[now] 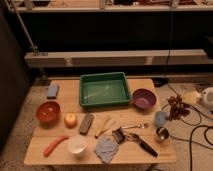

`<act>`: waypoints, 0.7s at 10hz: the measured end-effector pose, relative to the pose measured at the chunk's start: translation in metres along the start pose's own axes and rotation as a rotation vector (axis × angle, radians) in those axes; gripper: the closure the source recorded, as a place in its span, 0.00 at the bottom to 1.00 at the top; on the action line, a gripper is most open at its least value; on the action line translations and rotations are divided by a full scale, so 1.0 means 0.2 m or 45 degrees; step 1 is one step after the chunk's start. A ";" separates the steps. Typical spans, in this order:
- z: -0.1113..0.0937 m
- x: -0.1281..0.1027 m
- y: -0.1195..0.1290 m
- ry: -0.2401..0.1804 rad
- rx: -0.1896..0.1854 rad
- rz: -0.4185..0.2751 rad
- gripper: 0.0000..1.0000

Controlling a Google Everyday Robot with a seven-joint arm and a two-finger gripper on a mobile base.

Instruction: Place grapes in metal cup

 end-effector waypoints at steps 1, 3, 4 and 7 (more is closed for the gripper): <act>0.01 -0.01 0.01 -0.001 0.001 -0.002 1.00; 0.02 -0.04 0.04 -0.019 0.004 -0.001 1.00; 0.02 -0.06 0.04 -0.029 0.005 0.000 1.00; 0.03 -0.13 0.06 -0.062 0.004 0.006 1.00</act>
